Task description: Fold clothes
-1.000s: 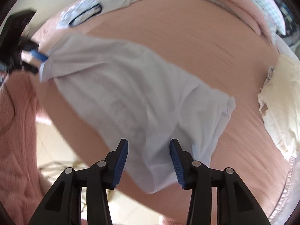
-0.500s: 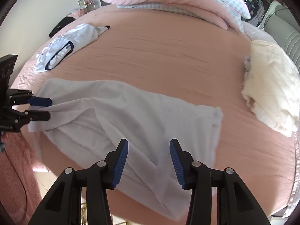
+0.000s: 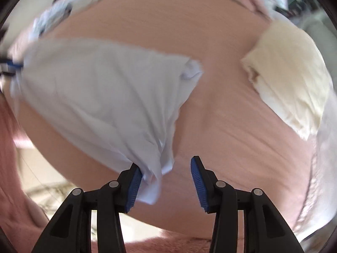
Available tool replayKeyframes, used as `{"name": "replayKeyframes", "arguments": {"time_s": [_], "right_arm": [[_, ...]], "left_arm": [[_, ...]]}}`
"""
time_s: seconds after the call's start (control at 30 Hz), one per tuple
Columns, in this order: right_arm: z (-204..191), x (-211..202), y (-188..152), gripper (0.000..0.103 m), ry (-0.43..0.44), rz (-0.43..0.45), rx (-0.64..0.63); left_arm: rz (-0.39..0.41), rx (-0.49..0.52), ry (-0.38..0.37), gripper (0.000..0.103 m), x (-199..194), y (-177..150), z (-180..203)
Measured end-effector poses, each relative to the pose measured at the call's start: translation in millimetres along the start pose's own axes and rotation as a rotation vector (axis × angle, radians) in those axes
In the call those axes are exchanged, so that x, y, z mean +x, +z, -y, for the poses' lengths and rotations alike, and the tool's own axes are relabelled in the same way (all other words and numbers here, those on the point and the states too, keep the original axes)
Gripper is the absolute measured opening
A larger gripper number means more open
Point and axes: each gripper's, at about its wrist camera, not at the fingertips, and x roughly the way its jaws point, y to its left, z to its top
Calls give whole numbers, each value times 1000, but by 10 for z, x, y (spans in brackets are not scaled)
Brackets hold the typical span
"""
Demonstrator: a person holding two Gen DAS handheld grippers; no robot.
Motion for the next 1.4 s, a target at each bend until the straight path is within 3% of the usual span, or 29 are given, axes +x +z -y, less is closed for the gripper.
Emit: {"name": "replayKeyframes", "arguments": {"time_s": [0.07, 0.2, 0.3, 0.4, 0.5, 0.57, 0.63, 0.7, 0.77, 0.87, 0.9, 0.93, 1.0, 1.07, 1.17, 1.23, 1.33, 1.4], "right_arm": [[96, -115, 82, 46, 28, 78, 104], [181, -154, 304, 46, 110, 172, 230], [403, -191, 450, 46, 214, 205, 350], [614, -287, 525, 46, 347, 233, 412], [674, -416, 591, 47, 388, 246, 384], [616, -546, 585, 47, 405, 254, 320], [596, -670, 445, 55, 407, 242, 270], [480, -667, 325, 59, 375, 211, 226], [445, -552, 215, 59, 294, 127, 178], [504, -362, 32, 59, 66, 4, 162], [549, -349, -8, 59, 39, 1, 184], [587, -356, -38, 59, 30, 12, 210], [536, -468, -11, 59, 92, 93, 252], [341, -574, 75, 59, 97, 165, 212], [22, -418, 197, 58, 28, 144, 136], [-192, -314, 278, 42, -18, 130, 85], [-390, -140, 304, 36, -59, 94, 37], [-410, -65, 230, 33, -85, 71, 14]], "left_arm": [[70, -61, 22, 40, -45, 3, -71], [90, -160, 115, 40, 66, -27, -209], [125, -197, 104, 40, 28, -57, -302], [160, -169, 108, 40, -46, -54, -263], [195, -131, 112, 40, -119, -28, -134], [180, -120, 59, 40, -107, -17, -96], [141, -95, 49, 40, -6, -2, -54], [91, -70, 88, 40, 127, 47, -41], [71, -61, 111, 40, 178, 75, -35], [60, -43, 122, 40, 208, 91, 17], [59, -11, 111, 40, 216, 84, 106], [59, 20, 101, 40, 223, 77, 195], [57, 83, 79, 40, 238, 63, 372], [56, 146, 58, 40, 253, 49, 550], [22, 218, 63, 40, 383, -58, 755], [-11, 255, 64, 40, 497, -138, 849], [-33, 288, 120, 39, 581, -275, 846], [-44, 291, 162, 1, 609, -293, 831]]}}
